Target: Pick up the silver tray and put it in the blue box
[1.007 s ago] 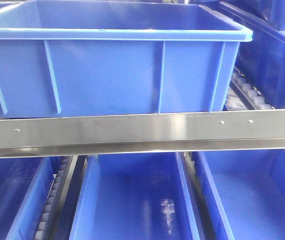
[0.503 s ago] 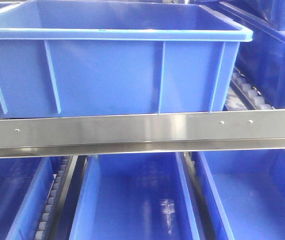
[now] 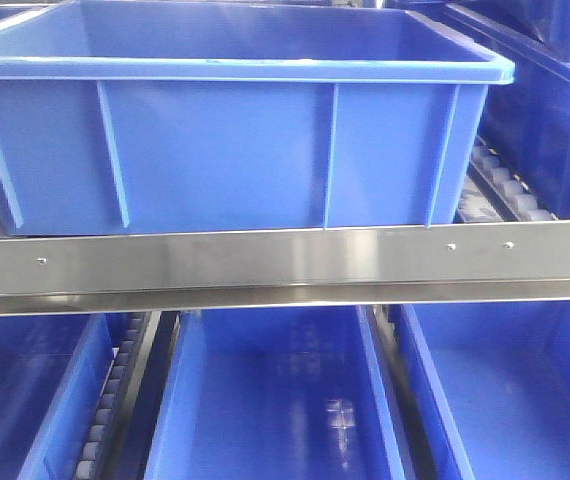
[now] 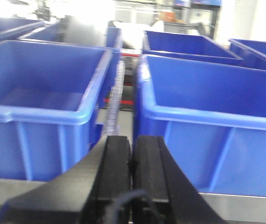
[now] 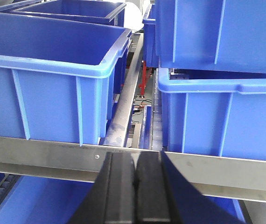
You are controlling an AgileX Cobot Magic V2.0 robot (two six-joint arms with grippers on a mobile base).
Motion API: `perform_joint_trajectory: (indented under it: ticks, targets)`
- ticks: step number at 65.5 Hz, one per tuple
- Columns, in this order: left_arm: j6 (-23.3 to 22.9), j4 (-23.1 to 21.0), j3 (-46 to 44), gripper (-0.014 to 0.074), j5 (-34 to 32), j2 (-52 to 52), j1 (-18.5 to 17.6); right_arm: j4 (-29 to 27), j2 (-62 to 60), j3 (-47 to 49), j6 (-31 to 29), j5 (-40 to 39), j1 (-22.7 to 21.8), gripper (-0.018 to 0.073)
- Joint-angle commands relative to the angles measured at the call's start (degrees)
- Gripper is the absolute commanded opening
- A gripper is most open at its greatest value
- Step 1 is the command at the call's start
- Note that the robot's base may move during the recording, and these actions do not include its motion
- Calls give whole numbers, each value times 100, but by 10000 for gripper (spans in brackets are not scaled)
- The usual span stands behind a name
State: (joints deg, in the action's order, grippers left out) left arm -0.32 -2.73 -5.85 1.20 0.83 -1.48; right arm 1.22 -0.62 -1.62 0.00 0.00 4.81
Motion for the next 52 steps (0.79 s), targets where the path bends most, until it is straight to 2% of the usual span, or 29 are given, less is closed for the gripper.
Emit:
perform_joint_trajectory:
  ticks: [1,9,16,52]
  targets:
    - [-278,23,79,-6,-423,-181,120,79,-115,106,0,-448,-30,52]
    - [-320,23,499,-6,-357,-237,113,79,-115,106,0,-448,-30,52]
    - [-320,23,873,-6,-679,-237,86,79,-115,106,0,-448,-30,52]
    - [-320,23,859,-6,-577,-237,86,79,-115,106,0,-448,-30,52]
